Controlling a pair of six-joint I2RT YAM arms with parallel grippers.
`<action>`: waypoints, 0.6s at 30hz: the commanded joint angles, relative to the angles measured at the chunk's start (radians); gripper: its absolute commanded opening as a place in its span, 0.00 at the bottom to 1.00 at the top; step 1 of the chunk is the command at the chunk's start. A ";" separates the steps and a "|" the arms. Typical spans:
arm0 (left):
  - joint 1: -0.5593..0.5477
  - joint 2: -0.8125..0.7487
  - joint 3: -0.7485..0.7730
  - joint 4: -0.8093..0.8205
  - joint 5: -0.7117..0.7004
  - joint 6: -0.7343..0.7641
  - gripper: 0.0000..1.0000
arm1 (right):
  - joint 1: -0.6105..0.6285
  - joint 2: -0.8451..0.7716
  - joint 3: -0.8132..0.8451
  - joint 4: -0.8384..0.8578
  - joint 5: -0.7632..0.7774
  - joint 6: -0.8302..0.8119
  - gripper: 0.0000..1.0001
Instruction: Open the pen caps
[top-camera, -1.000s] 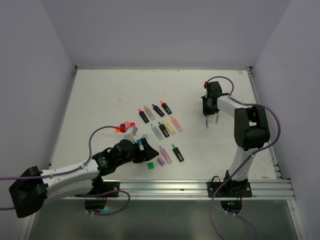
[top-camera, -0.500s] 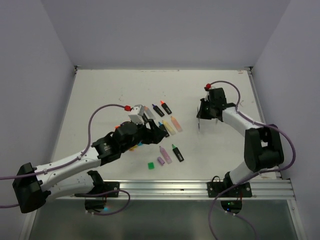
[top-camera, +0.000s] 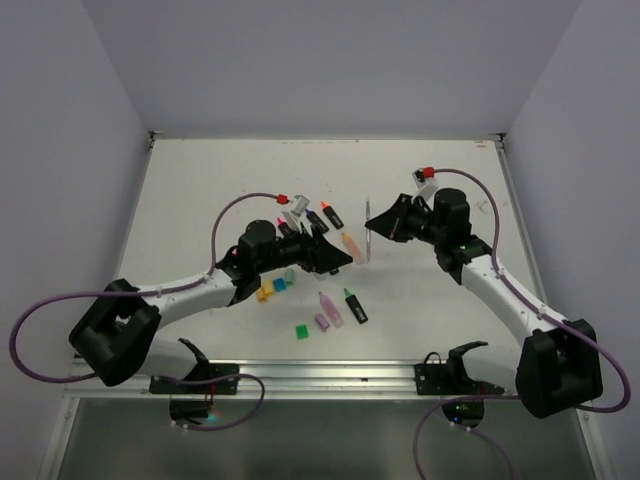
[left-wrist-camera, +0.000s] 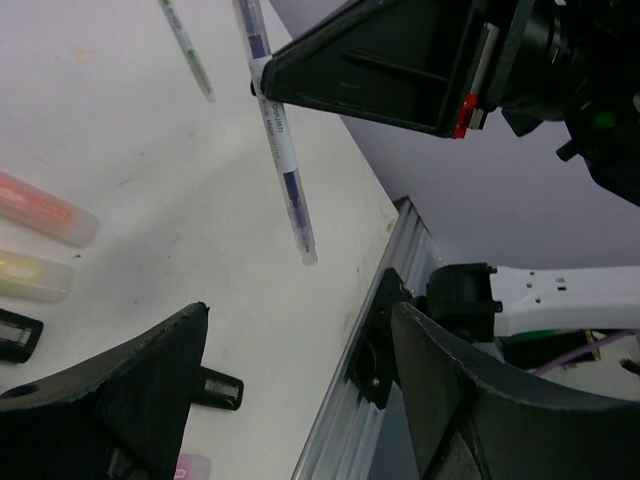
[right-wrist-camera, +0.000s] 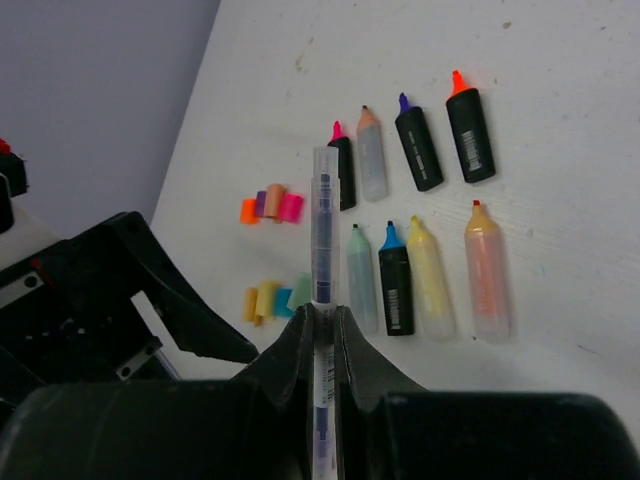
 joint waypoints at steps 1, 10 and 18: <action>-0.001 0.054 -0.012 0.283 0.182 -0.062 0.77 | 0.022 -0.037 -0.013 0.119 -0.050 0.094 0.00; -0.013 0.141 0.023 0.342 0.209 -0.078 0.79 | 0.084 -0.040 -0.022 0.213 -0.010 0.168 0.00; -0.018 0.161 0.037 0.307 0.188 -0.058 0.78 | 0.110 -0.026 -0.019 0.231 0.011 0.173 0.00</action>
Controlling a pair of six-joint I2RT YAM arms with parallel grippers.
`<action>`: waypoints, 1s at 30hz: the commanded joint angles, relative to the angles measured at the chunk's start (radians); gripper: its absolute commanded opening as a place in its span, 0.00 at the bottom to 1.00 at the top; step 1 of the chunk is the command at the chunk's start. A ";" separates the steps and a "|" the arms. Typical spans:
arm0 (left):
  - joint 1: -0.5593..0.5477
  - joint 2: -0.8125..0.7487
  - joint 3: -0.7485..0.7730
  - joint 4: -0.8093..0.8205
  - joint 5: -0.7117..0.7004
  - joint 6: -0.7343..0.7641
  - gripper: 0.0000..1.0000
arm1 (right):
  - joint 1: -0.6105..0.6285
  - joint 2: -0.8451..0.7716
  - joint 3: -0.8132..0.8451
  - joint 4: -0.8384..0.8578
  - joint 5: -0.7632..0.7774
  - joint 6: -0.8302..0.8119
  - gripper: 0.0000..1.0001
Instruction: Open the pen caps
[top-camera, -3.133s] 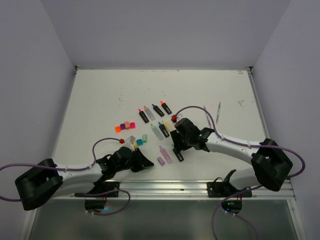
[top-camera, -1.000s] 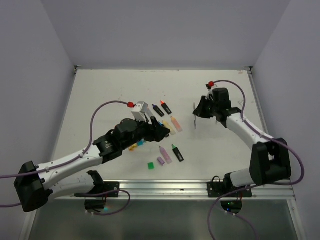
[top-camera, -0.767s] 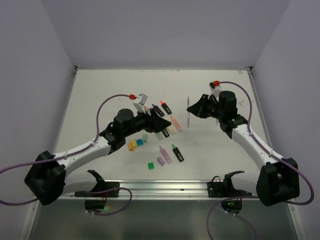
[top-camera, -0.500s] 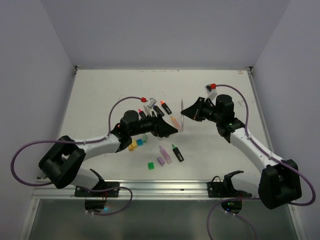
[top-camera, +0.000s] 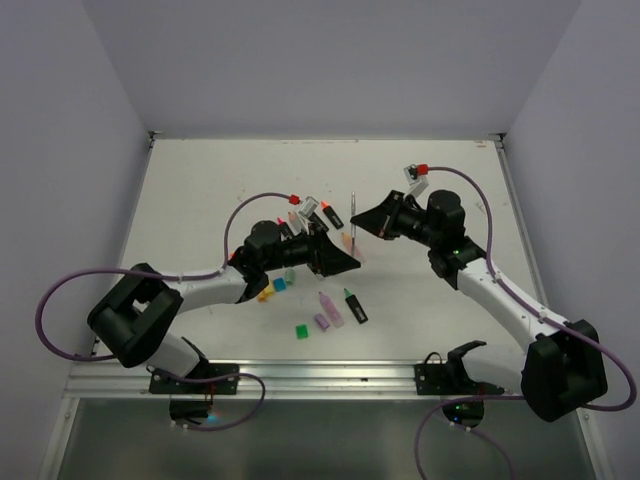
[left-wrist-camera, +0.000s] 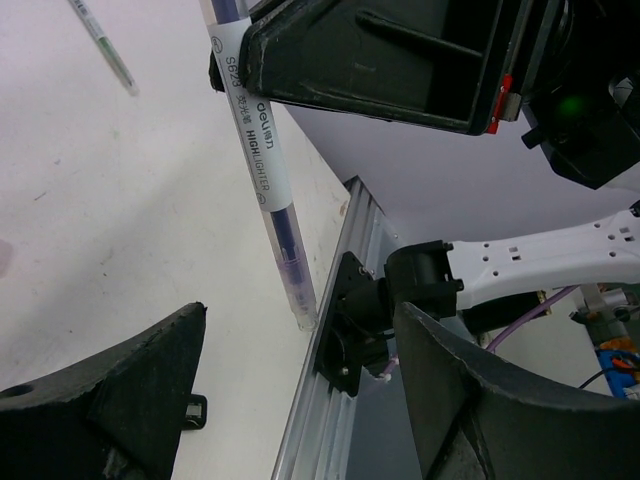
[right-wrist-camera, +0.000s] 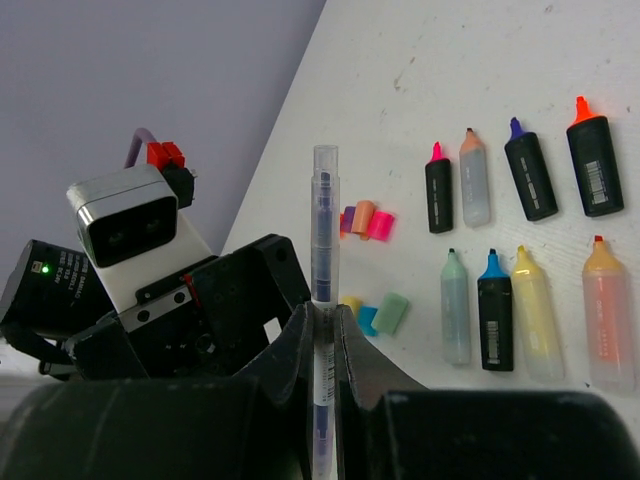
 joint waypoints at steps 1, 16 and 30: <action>-0.004 0.009 0.040 0.040 0.010 0.012 0.78 | 0.011 -0.007 -0.003 0.062 0.023 0.016 0.00; -0.003 0.036 0.081 0.004 -0.007 0.015 0.72 | 0.031 -0.013 0.000 0.067 0.029 0.026 0.00; -0.003 0.032 0.102 -0.032 -0.029 0.019 0.00 | 0.043 -0.060 -0.036 0.093 0.071 0.057 0.00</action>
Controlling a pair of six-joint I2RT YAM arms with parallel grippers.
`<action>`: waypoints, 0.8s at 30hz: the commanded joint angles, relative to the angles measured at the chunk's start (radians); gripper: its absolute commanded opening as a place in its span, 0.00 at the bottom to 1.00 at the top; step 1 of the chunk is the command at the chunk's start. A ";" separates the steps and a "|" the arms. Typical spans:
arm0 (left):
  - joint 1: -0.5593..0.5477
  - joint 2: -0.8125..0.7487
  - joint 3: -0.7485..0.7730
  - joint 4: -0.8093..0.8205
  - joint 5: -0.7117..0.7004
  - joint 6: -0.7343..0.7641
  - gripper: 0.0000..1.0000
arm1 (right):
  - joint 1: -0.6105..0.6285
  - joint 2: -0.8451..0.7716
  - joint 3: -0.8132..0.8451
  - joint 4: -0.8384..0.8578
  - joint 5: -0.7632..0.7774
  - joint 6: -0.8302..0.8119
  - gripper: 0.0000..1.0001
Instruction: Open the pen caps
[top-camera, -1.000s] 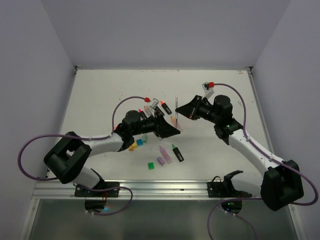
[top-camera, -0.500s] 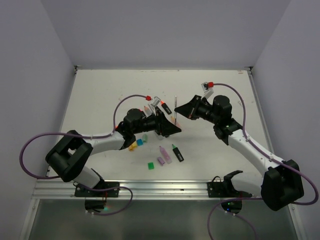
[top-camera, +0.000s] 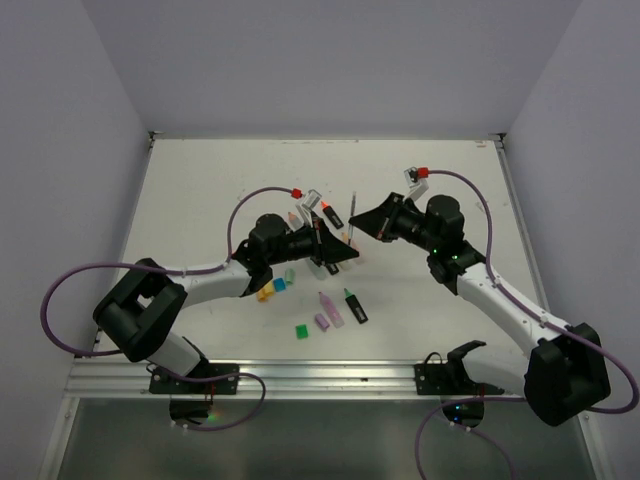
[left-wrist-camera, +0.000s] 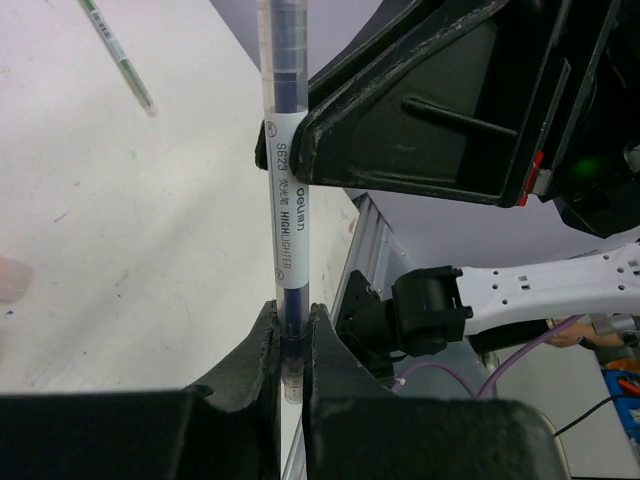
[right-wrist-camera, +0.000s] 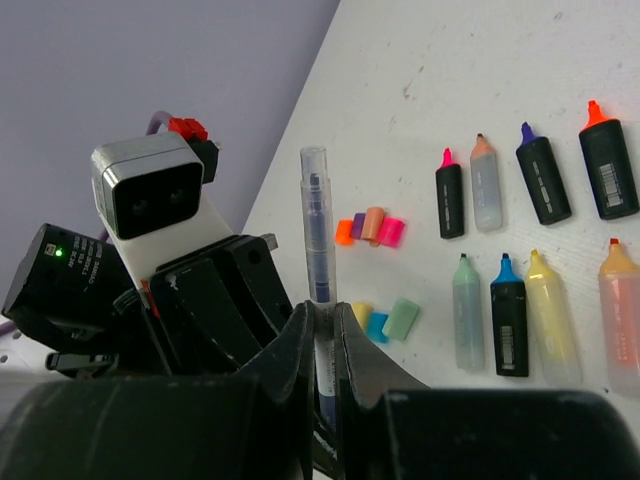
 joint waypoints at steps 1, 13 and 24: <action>-0.002 -0.009 0.039 -0.012 -0.002 0.029 0.00 | 0.006 -0.050 -0.011 0.036 0.046 0.013 0.00; 0.002 -0.007 0.052 -0.069 0.010 0.076 0.00 | 0.034 -0.004 -0.013 0.088 -0.043 -0.001 0.40; 0.004 -0.007 0.072 -0.072 0.026 0.076 0.00 | 0.057 0.061 0.002 0.089 -0.020 -0.019 0.38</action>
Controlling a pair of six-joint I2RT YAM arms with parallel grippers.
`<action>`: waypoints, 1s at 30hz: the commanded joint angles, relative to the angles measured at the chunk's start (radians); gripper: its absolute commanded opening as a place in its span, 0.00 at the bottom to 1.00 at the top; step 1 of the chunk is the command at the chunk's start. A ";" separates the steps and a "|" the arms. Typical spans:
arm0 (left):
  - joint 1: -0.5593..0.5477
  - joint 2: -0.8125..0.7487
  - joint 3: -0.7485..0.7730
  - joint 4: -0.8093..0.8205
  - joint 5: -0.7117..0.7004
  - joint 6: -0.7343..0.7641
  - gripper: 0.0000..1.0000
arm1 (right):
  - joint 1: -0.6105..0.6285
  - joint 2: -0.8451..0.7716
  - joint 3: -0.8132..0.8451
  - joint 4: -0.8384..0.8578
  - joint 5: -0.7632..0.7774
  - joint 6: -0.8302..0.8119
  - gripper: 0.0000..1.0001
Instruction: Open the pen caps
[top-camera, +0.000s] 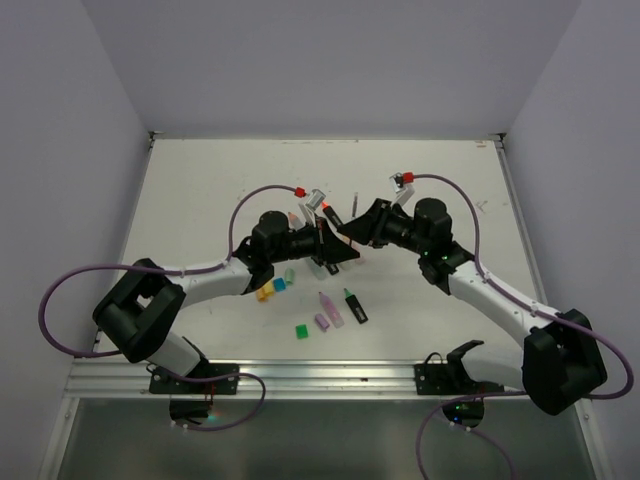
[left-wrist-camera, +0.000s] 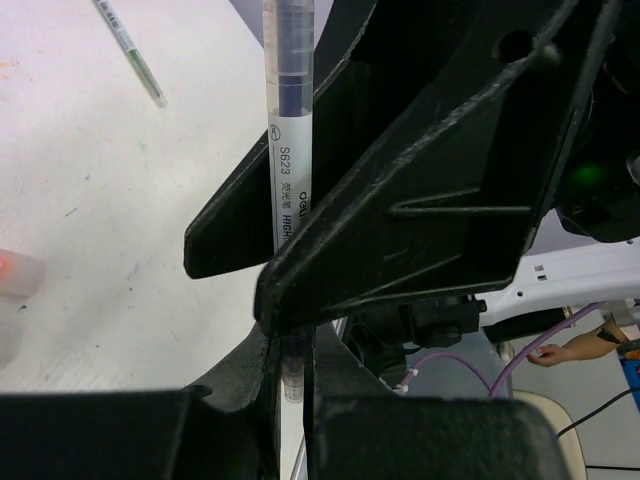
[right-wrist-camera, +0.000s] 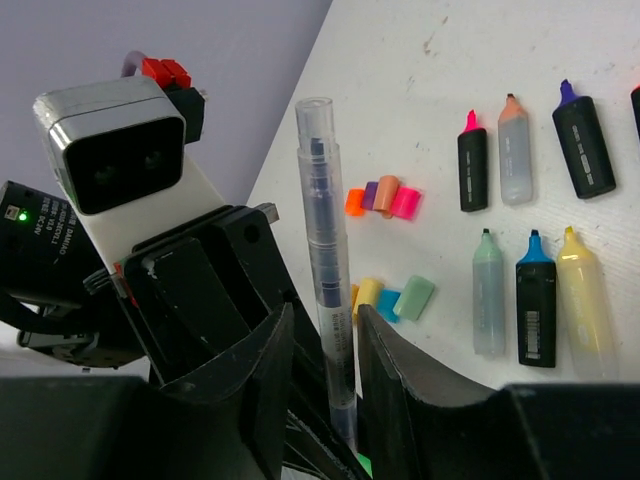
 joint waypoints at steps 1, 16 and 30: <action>0.004 -0.007 0.037 0.011 0.020 0.023 0.00 | 0.005 0.018 0.024 0.048 -0.010 -0.017 0.34; 0.005 -0.027 -0.011 -0.006 -0.009 0.029 0.49 | 0.019 -0.034 0.020 -0.006 0.090 -0.025 0.00; 0.005 -0.007 0.017 -0.004 0.003 0.015 0.00 | 0.039 -0.024 0.020 0.003 0.116 -0.014 0.00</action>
